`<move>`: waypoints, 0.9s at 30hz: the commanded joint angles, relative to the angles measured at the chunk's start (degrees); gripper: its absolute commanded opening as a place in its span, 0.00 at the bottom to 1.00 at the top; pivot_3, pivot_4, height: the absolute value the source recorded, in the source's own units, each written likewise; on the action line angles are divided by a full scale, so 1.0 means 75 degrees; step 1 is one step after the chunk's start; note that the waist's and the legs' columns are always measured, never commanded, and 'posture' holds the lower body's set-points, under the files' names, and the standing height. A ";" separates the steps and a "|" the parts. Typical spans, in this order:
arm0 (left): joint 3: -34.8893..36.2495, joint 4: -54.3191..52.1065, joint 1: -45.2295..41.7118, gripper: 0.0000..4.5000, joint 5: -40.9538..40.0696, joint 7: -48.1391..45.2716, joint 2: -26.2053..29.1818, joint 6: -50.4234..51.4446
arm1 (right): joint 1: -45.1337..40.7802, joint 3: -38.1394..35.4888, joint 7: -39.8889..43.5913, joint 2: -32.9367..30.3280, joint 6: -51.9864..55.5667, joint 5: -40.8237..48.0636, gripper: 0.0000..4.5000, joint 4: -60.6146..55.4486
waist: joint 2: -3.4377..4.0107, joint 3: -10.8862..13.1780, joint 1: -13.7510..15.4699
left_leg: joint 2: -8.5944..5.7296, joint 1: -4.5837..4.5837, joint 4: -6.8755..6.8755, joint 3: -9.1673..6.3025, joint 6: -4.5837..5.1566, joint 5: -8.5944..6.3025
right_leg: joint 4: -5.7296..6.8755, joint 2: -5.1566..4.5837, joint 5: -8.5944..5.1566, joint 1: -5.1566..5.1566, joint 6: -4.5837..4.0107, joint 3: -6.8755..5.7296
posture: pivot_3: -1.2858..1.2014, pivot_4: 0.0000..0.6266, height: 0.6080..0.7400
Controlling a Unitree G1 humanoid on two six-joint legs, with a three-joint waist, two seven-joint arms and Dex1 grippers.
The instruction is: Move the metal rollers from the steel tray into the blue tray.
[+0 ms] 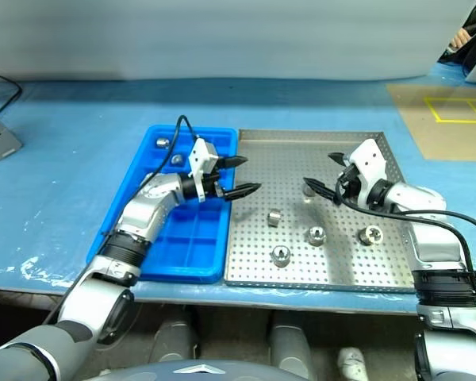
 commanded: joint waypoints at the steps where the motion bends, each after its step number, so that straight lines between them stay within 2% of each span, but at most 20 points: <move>1: -0.0063 -0.0322 0.0031 1.00 -0.0008 -0.0053 0.0041 0.0013 | -0.0050 -0.0167 -0.0045 0.0018 -0.0134 0.0077 0.99 -0.0187 | 0.0000 0.0000 0.0000 | 0.0000 0.0000 0.0000 0.0000 0.0000 0.0000 | 0.0000 0.0000 0.0000 0.0000 0.0000 0.0000 | 0.43 0.24 1.00; 8: -0.0091 -0.0156 -0.0052 1.00 0.0069 -0.0094 0.0044 -0.0007 | 0.0054 -0.0178 -0.0128 0.0013 -0.0141 0.0062 0.99 -0.0283 | 0.0000 0.0000 -0.0007 | 0.0000 0.0000 0.0000 0.0001 0.0000 0.0000 | 0.0000 0.0000 0.0000 0.0000 0.0000 0.0000 | 0.42 0.24 1.00; 12: 0.0008 -0.0274 -0.0282 1.00 -0.0296 -0.0264 -0.0118 0.0512 | 0.0095 -0.0207 -0.0270 -0.0034 -0.0197 -0.0044 0.99 -0.0319 | 0.0001 0.0000 -0.0015 | 0.0000 0.0000 0.0000 0.0001 0.0000 0.0000 | 0.0000 0.0000 0.0000 0.0000 0.0000 0.0001 | 0.40 0.24 1.00; 20: -0.0803 0.0976 -0.1590 1.00 0.0368 -0.0996 -0.0437 0.0394 | 0.1184 -0.0981 -0.0847 -0.0168 0.0089 0.0021 0.99 -0.1292 | 0.0004 -0.0003 -0.0058 | -0.0004 0.0000 0.0001 0.0011 0.0010 -0.0006 | -0.0014 -0.0004 0.0000 0.0005 0.0000 0.0011 | 0.35 0.24 1.00; 27: -0.2206 0.2815 -0.2280 1.00 0.1851 -0.2075 -0.0431 -0.0625 | 0.1953 -0.1408 -0.1284 -0.0130 0.0363 -0.0002 0.99 -0.2080 | 0.0012 -0.0007 -0.0332 | -0.0007 0.0005 0.0000 0.0017 0.0018 -0.0013 | -0.0029 0.0001 0.0000 0.0003 0.0003 0.0029 | 0.33 0.24 1.00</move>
